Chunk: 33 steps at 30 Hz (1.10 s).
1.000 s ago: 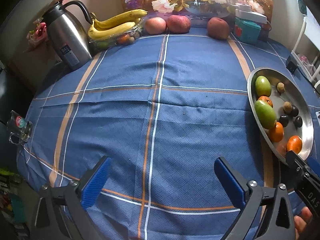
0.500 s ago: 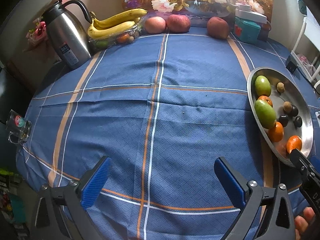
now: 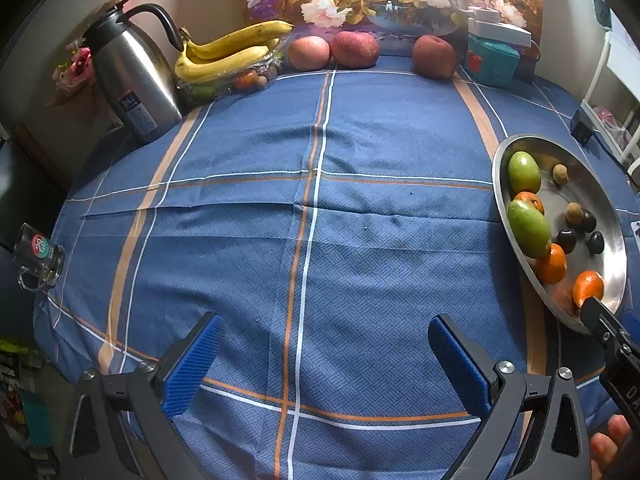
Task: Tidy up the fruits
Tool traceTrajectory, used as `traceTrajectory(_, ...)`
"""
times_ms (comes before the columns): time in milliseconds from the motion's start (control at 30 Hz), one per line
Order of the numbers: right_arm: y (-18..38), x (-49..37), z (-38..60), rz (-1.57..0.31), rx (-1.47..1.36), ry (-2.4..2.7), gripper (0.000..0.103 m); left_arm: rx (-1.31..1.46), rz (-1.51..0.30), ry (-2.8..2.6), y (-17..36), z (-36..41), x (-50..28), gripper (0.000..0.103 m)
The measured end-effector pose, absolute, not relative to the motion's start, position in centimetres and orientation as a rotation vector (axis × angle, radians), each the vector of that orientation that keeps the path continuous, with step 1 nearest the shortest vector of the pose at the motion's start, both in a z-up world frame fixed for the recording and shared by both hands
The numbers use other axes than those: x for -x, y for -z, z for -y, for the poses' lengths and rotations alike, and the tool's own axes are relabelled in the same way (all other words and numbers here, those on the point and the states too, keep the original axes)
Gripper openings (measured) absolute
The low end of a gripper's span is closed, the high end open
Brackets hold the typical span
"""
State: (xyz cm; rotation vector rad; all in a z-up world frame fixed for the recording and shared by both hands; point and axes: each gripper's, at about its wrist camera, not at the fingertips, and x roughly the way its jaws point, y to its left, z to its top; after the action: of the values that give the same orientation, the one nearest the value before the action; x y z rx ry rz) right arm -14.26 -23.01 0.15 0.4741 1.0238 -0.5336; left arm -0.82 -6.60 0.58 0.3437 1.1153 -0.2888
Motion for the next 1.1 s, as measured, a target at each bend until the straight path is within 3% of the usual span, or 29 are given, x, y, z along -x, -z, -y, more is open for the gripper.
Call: traceTrajectory(1100,-0.08,13.93,22.64,-1.035,-0.460,0.515,0.086,-0.313,-1.090,0.275,-1.07,6.34,0.82,0.103)
